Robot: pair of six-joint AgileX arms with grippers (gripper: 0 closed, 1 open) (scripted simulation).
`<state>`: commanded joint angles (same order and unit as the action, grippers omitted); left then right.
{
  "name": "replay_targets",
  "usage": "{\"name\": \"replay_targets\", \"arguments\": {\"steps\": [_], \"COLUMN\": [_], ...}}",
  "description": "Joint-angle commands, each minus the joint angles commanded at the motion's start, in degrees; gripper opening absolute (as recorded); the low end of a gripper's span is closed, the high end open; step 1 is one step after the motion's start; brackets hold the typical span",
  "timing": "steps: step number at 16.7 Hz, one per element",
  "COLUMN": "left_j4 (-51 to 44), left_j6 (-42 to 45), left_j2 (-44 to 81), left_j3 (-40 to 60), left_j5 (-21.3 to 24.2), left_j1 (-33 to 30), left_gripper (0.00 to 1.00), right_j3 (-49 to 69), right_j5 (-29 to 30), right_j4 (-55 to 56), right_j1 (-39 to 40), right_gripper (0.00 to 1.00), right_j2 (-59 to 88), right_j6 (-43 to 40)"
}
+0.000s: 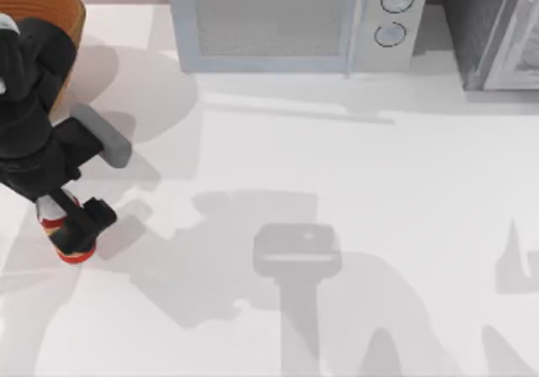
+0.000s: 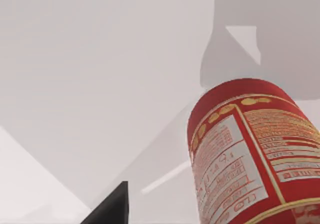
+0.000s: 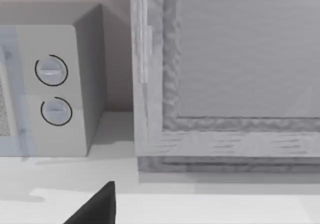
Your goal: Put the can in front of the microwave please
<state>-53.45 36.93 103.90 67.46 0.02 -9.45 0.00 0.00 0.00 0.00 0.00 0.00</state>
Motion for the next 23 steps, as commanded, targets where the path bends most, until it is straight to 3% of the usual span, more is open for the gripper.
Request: {"name": "replay_targets", "arguments": {"steps": [10,23], "left_j4": [0.00,-3.70], "left_j6": [0.00,0.07], "left_j2": [0.00,-1.19], "left_j3": [0.00,2.65], "left_j5": [0.00,0.07], "left_j1": [0.00,-0.06], "left_gripper": [0.02,0.00], "right_j3": [0.00,0.00], "right_j5": [0.00,0.00], "right_j4": [0.00,0.00], "right_j1": [0.00,0.00], "right_gripper": [1.00,1.00], "right_j2": [0.00,0.00], "right_j6": [0.00,0.00]}}
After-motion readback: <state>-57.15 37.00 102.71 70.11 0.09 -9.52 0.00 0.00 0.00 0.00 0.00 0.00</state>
